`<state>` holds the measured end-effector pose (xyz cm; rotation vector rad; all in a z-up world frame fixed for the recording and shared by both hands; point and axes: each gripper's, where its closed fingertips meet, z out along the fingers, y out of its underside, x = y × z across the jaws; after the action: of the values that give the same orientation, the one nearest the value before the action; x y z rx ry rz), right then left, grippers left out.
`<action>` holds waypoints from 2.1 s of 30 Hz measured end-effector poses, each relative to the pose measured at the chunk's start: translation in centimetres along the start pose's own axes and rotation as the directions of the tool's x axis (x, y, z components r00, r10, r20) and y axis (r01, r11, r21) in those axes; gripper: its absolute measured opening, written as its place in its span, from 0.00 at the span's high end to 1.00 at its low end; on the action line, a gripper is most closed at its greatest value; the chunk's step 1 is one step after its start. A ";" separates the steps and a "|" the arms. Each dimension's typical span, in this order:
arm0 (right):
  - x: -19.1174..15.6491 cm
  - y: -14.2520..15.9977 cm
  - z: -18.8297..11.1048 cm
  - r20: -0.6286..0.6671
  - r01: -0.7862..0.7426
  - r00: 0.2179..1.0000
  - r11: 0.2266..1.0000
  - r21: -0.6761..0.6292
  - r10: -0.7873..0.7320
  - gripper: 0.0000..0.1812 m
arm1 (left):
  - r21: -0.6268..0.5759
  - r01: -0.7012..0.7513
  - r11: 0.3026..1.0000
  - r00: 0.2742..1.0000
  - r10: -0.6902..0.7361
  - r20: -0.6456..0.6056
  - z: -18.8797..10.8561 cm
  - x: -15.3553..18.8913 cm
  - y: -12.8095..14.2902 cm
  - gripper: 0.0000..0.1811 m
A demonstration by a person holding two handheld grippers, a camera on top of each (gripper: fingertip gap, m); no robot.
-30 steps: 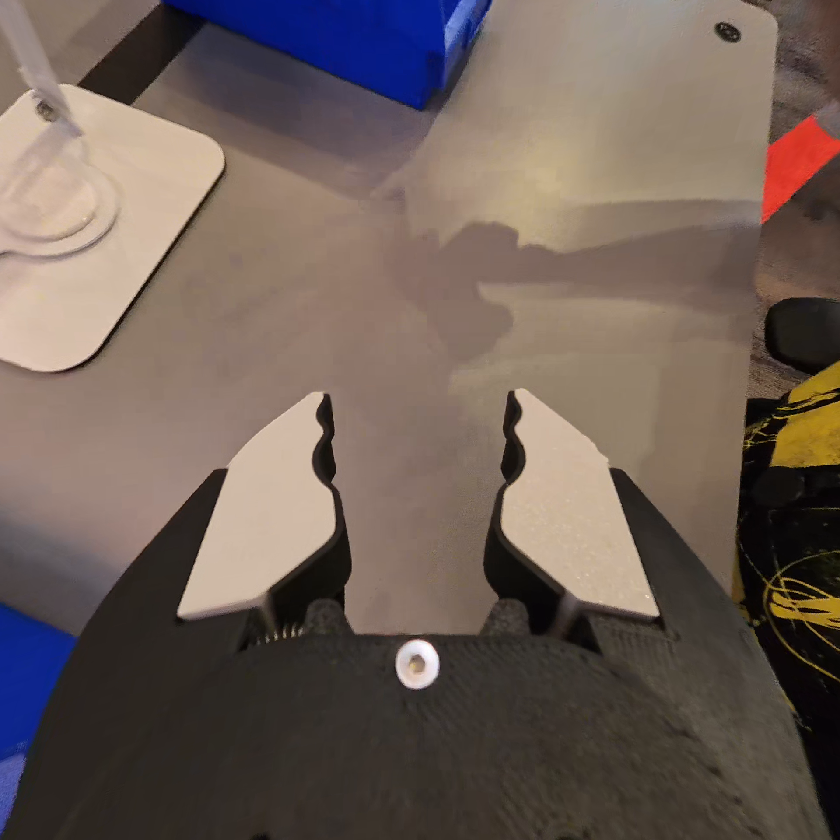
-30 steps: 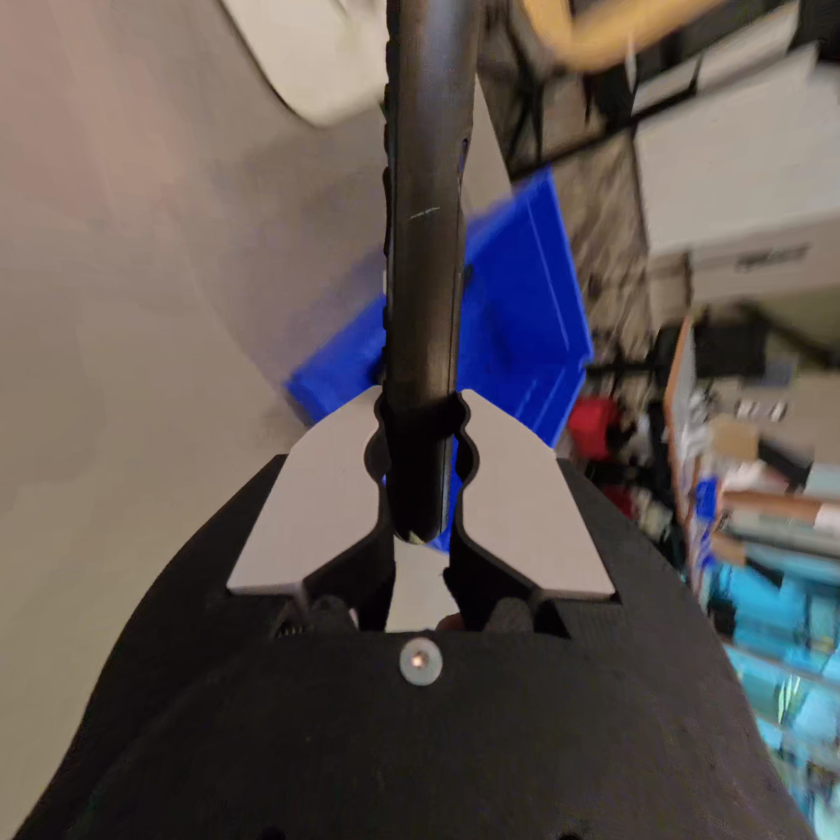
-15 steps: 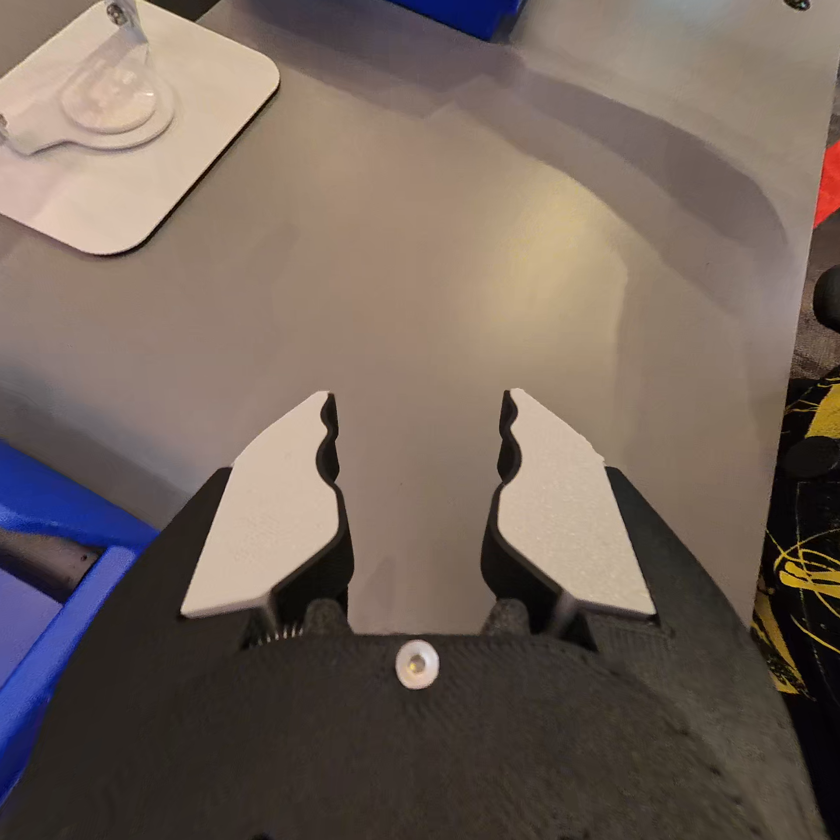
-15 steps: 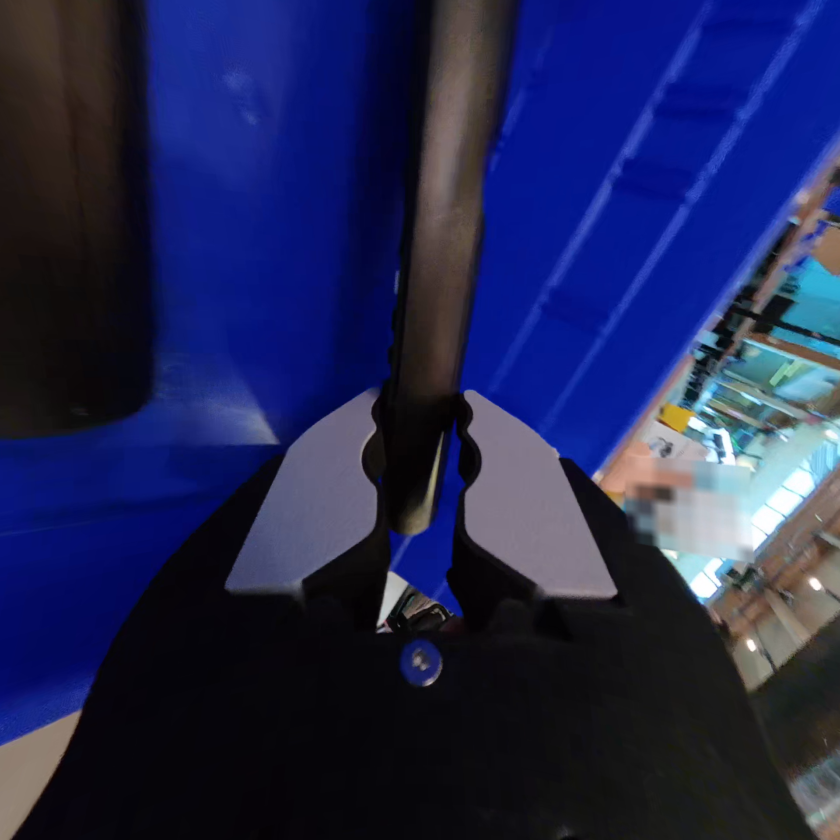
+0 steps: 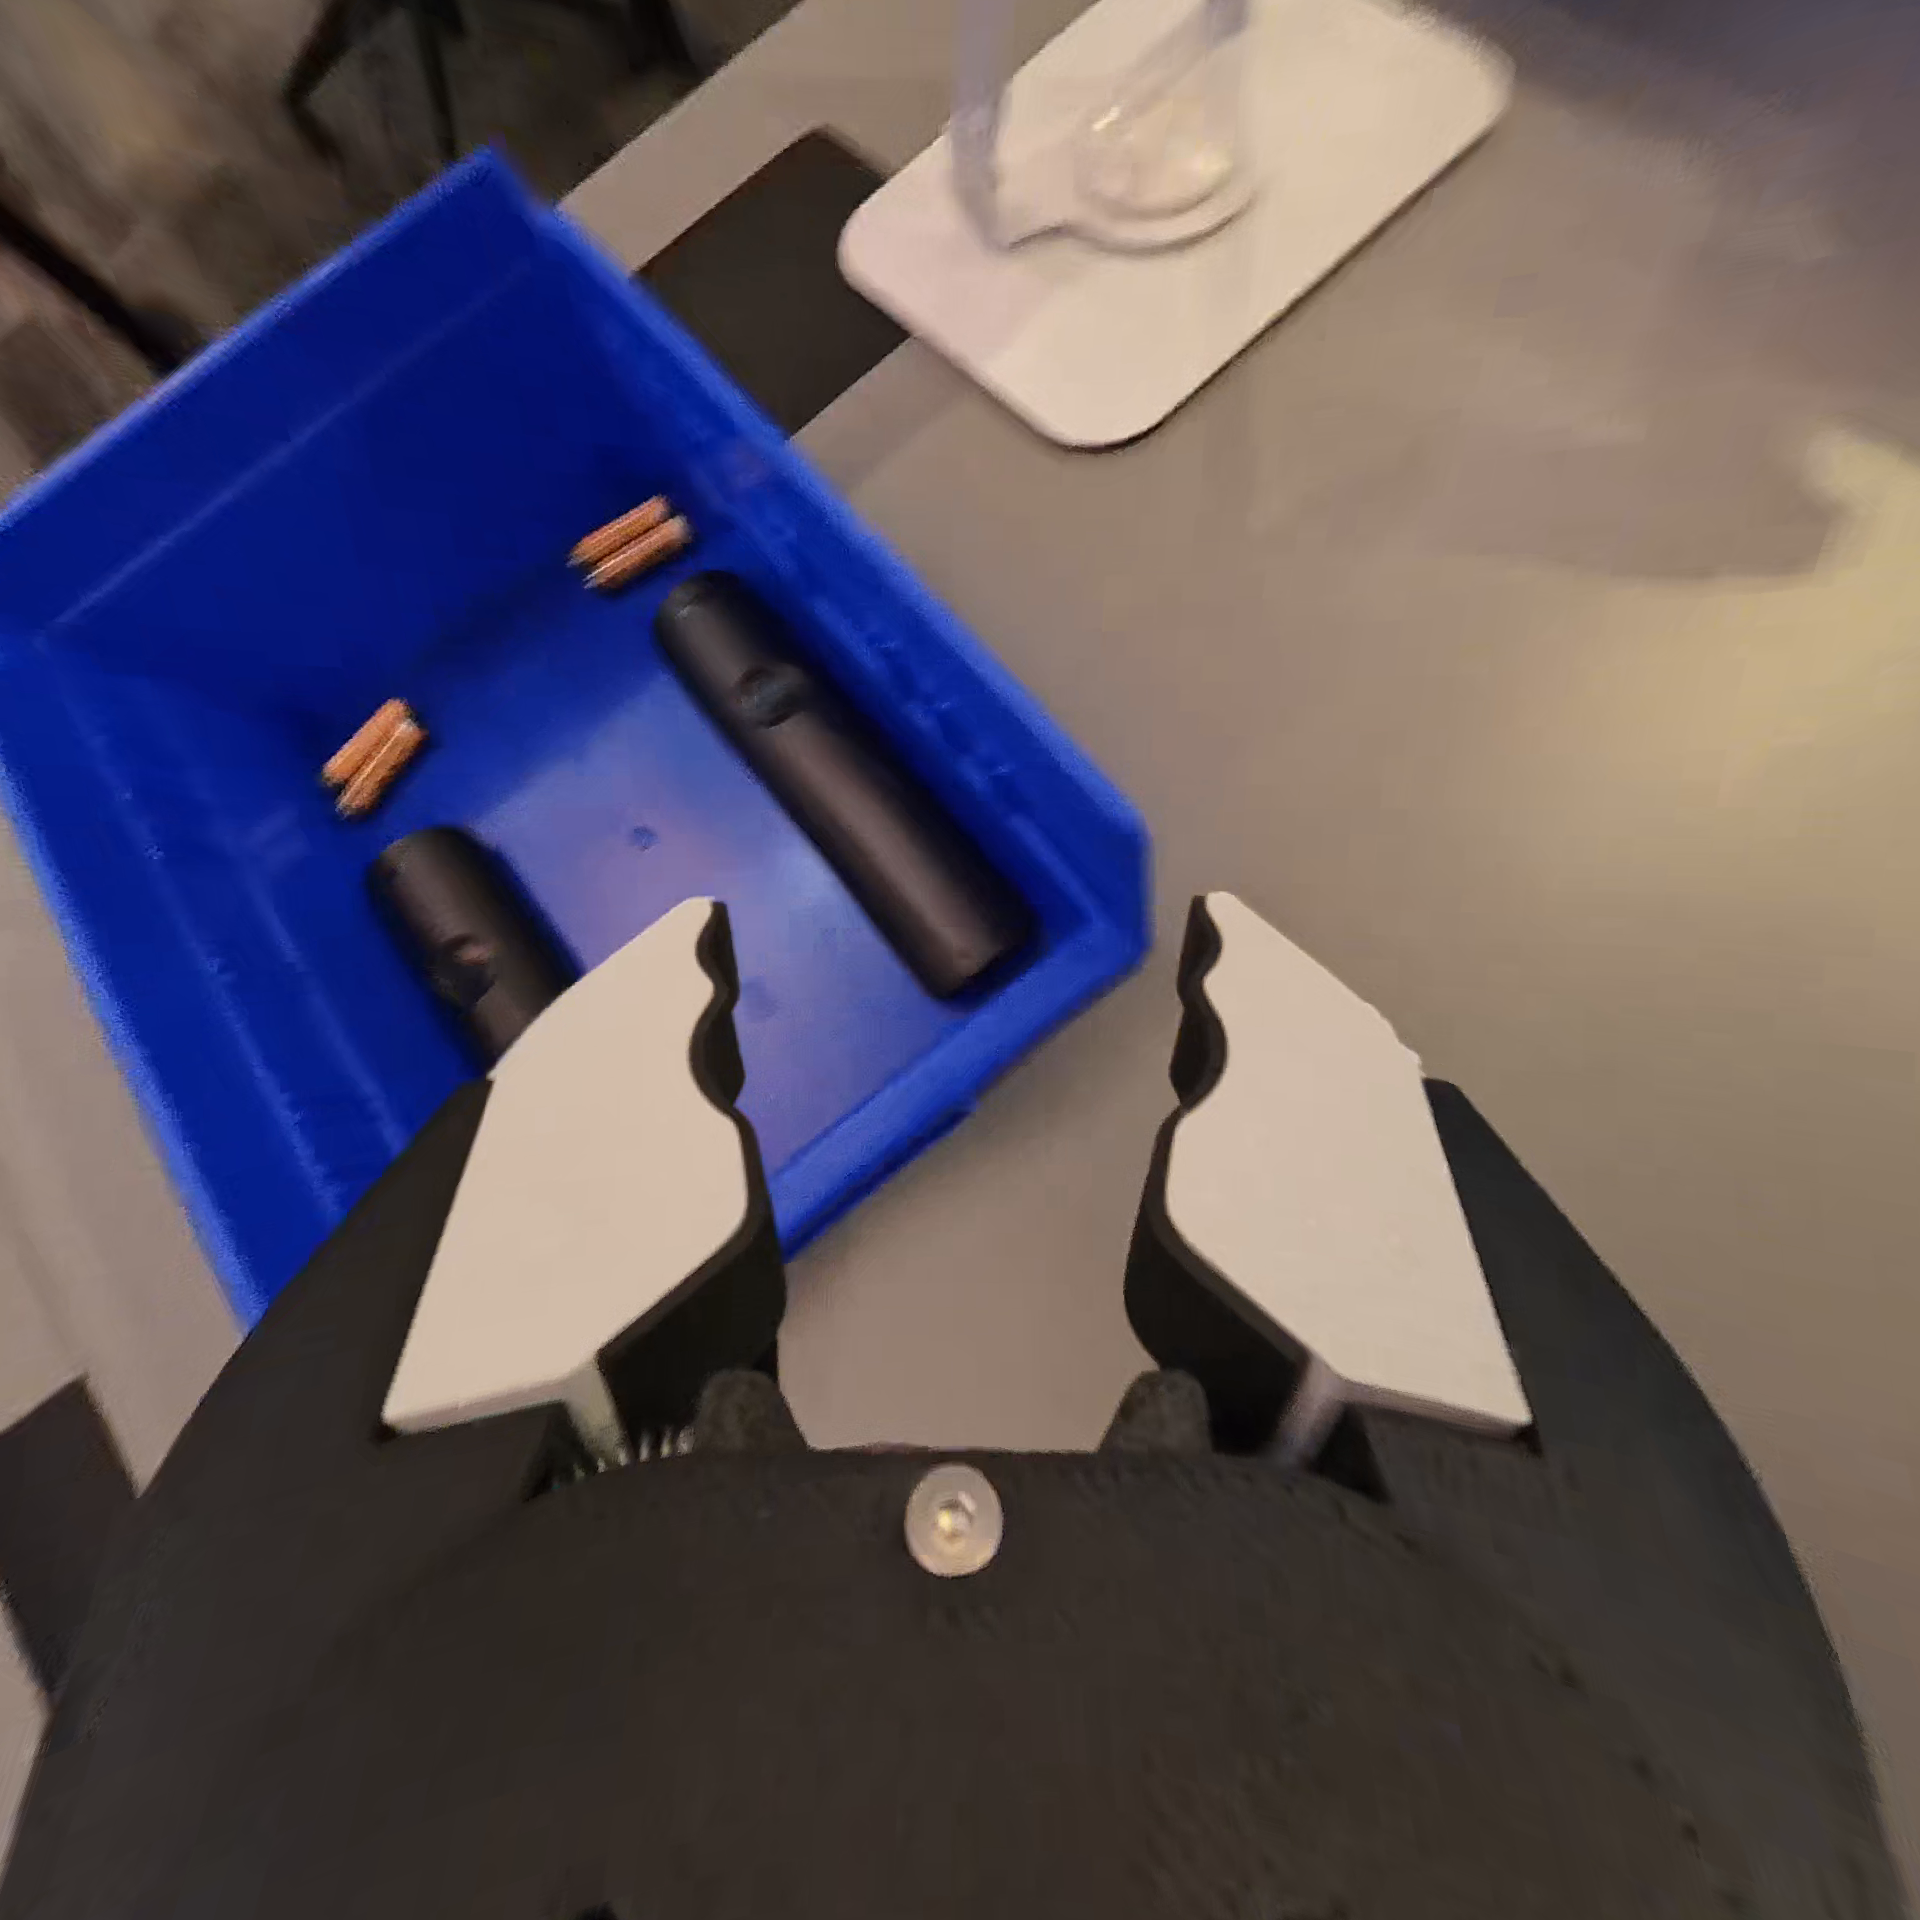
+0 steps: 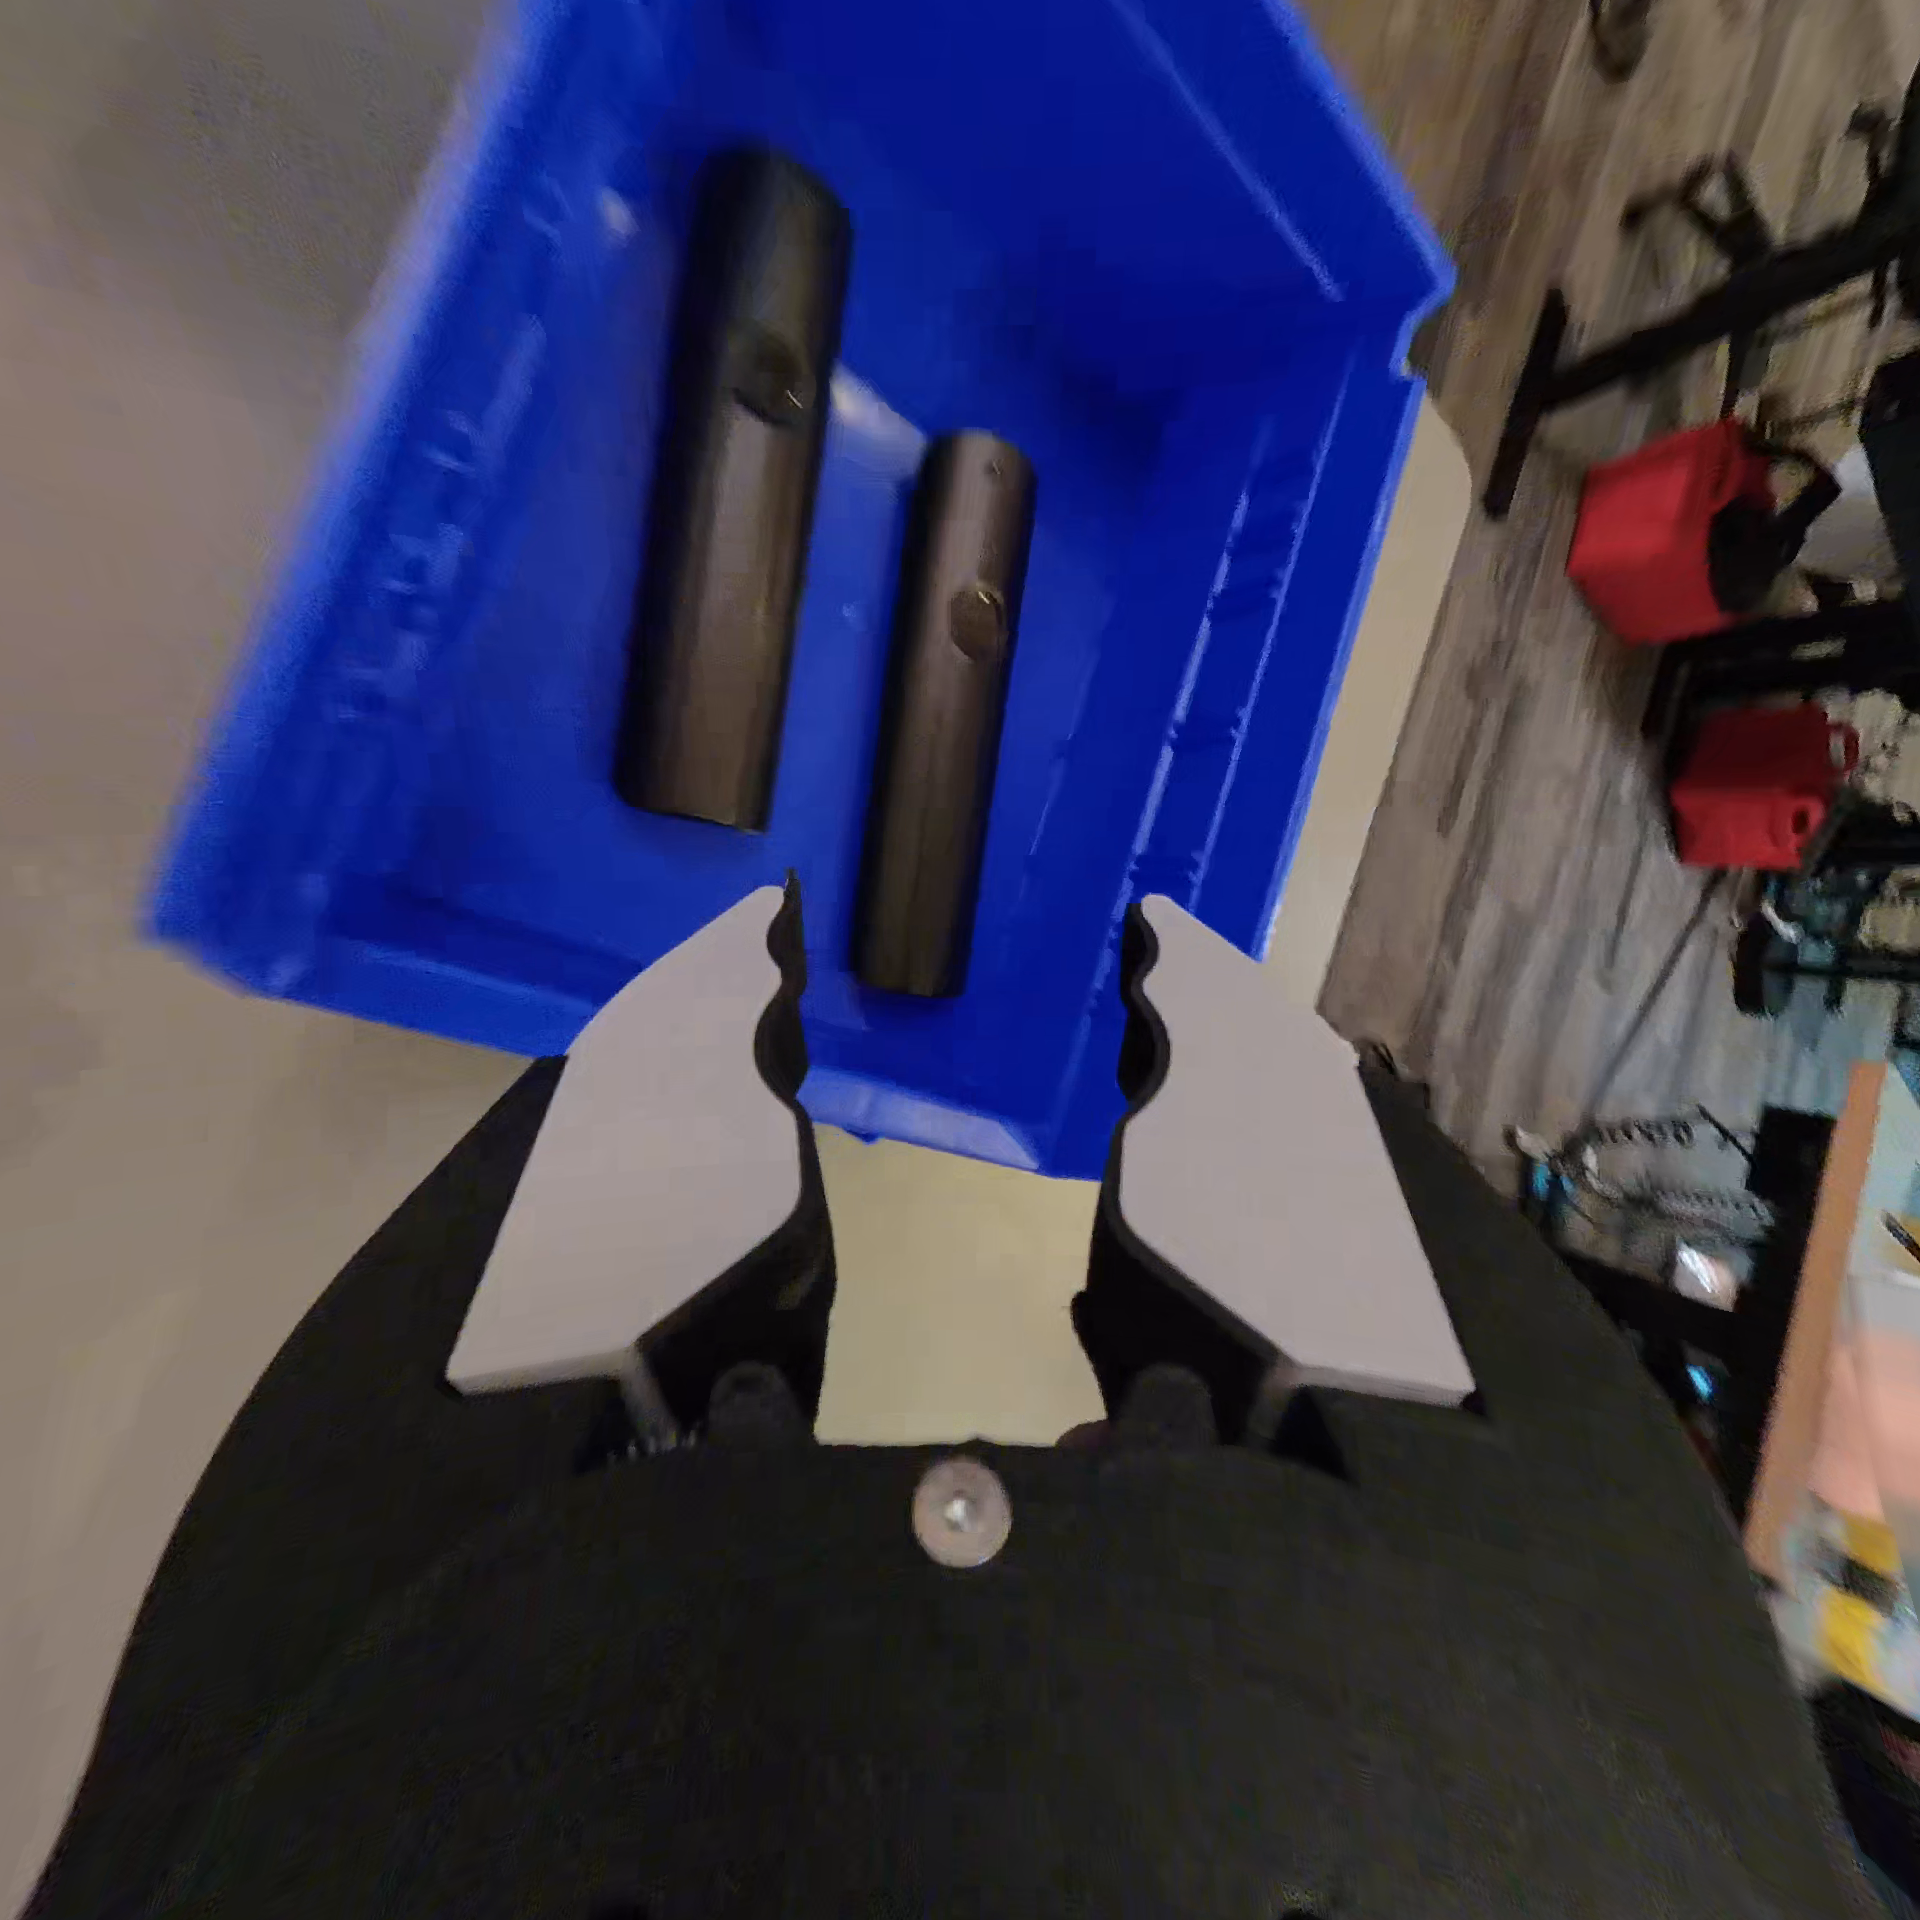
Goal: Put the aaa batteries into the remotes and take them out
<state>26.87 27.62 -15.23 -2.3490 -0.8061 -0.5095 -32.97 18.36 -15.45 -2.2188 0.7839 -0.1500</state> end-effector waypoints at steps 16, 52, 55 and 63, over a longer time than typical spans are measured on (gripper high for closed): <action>-10.0 -2.7 -4.8 0.150 0.007 0.987 0.944 0.329 -0.059 0.73 | -0.460 0.270 0.846 0.939 -0.337 -0.068 13.6 -4.5 3.9 0.52; -17.3 -6.5 -8.7 0.369 -0.071 0.916 0.840 0.538 -0.159 0.74 | -0.112 0.207 0.972 0.954 -0.175 0.243 8.3 -7.3 2.0 0.73; -22.0 -9.3 -11.9 0.564 -0.208 0.794 0.771 0.602 -0.226 0.73 | 0.058 0.154 0.986 0.952 -0.164 0.259 4.8 -5.8 -0.3 0.73; -31.5 -17.8 -18.4 0.916 -0.633 0.247 0.663 0.399 -0.316 0.72 | 0.355 -0.113 0.928 0.981 0.048 0.187 0.6 10.1 -7.7 0.73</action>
<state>-11.03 13.82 -10.52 -1.6211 -0.9155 1.4111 -20.87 16.89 -11.76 -1.8174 0.6872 -0.0529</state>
